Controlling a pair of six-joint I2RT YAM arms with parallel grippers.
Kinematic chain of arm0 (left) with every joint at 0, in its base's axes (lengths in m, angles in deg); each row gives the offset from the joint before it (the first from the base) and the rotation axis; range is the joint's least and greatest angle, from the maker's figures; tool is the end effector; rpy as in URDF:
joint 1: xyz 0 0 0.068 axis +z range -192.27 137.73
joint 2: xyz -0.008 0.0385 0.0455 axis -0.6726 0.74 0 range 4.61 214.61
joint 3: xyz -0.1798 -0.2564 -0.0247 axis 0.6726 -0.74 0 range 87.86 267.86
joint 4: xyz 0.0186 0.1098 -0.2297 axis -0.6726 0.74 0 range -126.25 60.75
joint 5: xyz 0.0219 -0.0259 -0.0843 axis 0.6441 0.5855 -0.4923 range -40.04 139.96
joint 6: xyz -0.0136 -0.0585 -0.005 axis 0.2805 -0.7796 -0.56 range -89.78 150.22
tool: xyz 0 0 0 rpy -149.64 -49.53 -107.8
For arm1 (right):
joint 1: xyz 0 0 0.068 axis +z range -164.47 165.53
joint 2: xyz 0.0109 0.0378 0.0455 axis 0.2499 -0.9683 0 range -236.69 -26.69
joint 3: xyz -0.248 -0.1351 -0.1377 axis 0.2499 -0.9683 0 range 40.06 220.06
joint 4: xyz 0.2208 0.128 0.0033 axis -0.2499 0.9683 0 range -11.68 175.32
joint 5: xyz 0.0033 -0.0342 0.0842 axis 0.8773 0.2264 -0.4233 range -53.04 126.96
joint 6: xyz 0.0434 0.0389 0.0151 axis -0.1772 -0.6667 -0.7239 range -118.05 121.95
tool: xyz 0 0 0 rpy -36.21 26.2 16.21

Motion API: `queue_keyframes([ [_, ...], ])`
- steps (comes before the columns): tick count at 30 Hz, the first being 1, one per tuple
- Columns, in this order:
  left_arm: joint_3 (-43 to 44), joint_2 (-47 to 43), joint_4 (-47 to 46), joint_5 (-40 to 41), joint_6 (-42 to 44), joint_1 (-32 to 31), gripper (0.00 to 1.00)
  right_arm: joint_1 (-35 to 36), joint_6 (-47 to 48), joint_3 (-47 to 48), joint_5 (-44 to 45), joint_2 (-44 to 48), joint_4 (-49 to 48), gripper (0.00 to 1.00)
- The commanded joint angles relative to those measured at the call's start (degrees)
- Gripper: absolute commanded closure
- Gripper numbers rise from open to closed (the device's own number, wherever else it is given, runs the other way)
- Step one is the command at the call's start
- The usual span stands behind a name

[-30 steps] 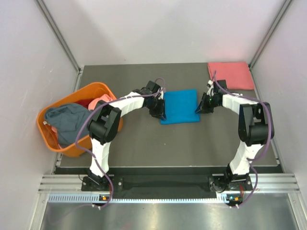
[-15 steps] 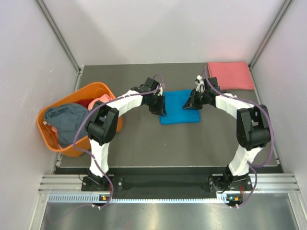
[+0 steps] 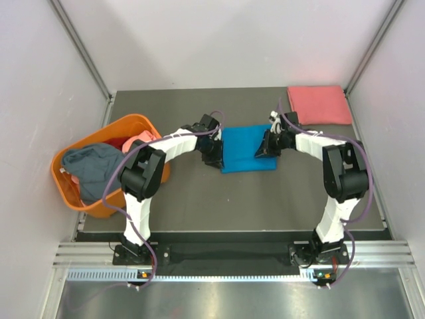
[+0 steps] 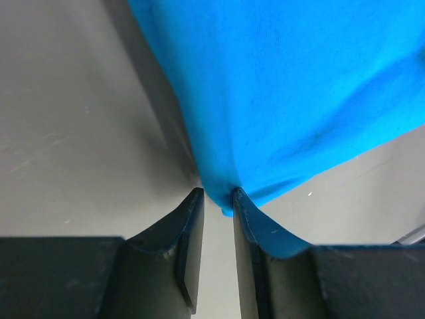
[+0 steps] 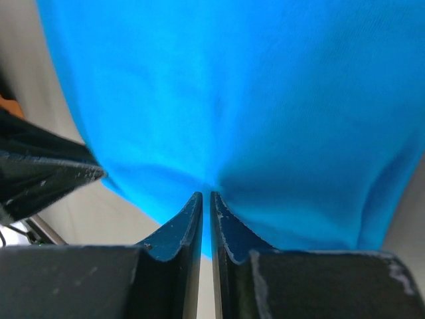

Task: Fold and stack the t-shirts
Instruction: Fold the tshirt

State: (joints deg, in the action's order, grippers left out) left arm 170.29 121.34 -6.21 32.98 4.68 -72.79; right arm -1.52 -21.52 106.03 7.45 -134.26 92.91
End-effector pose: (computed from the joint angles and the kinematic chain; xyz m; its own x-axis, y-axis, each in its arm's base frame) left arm 0.3715 -0.2342 0.1974 -0.9569 0.0855 -0.2774 0.2018 0.8828 -0.4242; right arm 0.3785 0.1095 0.1987 -0.9268 0.1425 -0.3476 -0.1015 0.7957 0.5971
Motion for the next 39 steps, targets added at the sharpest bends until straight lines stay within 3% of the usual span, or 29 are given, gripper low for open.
queue_keyframes([
  [1,4.0,-4.7,5.9,2.9,2.2,0.6,0.71,-0.4,2.5,1.6,1.4,6.7,3.2,0.88],
  [6,7.0,-11.2,7.0,-3.9,4.2,0.6,0.71,-1.7,3.6,4.4,3.3,9.2,4.7,0.84],
  [11,5.0,-13.2,2.5,-4.6,4.6,0.6,0.7,-4.4,4.6,10.1,2.9,5.5,5.6,0.84],
  [22,5.9,-2.9,-4.0,-9.3,1.1,0.6,0.71,-7.7,5.5,22.7,0.6,-7.9,4.6,0.86],
  [28,7.6,3.2,-5.1,-8.4,0.6,0.7,0.72,-9.3,2.4,28.0,-2.6,-15.9,-2.3,0.88],
  [33,18.6,9.5,3.8,-11.5,0.9,2.5,0.72,-10.9,0.0,32.3,-5.6,-21.9,-6.3,0.86],
  [39,25.8,12.4,1.3,-8.9,0.8,4.6,0.71,-11.2,-1.1,31.5,-7.0,-22.8,-9.0,0.84],
])
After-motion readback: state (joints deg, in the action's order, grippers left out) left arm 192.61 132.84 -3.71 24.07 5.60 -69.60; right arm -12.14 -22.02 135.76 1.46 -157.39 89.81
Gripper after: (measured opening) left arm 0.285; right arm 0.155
